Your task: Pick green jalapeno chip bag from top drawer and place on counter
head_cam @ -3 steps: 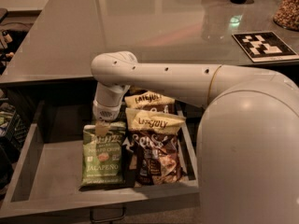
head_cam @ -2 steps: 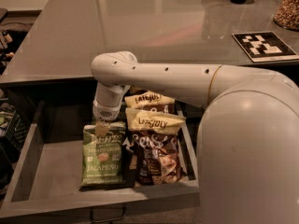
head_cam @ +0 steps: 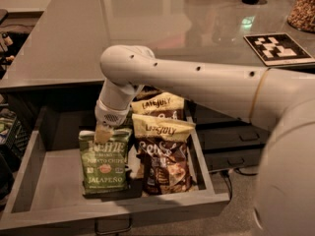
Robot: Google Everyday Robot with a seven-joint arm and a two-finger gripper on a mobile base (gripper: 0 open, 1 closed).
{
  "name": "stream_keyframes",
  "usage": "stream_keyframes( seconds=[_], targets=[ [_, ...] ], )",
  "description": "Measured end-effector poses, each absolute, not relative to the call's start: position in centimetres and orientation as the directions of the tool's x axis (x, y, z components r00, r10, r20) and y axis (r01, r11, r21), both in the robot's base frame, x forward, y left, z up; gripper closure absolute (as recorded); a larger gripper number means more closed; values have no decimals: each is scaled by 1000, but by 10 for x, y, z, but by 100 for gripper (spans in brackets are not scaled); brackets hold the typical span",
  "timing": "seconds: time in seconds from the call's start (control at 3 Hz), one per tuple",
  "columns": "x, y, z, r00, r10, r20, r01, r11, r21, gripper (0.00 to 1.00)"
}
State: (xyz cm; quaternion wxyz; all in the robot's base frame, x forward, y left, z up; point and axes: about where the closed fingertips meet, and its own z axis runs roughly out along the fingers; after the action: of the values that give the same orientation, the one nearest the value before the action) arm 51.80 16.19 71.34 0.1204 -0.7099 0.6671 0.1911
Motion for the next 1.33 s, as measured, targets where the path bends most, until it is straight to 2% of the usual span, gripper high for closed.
stream_keyframes(
  seconds=[0.67,1.33],
  targets=[
    [498,164,785,84,-852,-517,-994,-105,12,100],
    [494,166,807,133,-827,-547,-990,-139,-31,100]
  ],
)
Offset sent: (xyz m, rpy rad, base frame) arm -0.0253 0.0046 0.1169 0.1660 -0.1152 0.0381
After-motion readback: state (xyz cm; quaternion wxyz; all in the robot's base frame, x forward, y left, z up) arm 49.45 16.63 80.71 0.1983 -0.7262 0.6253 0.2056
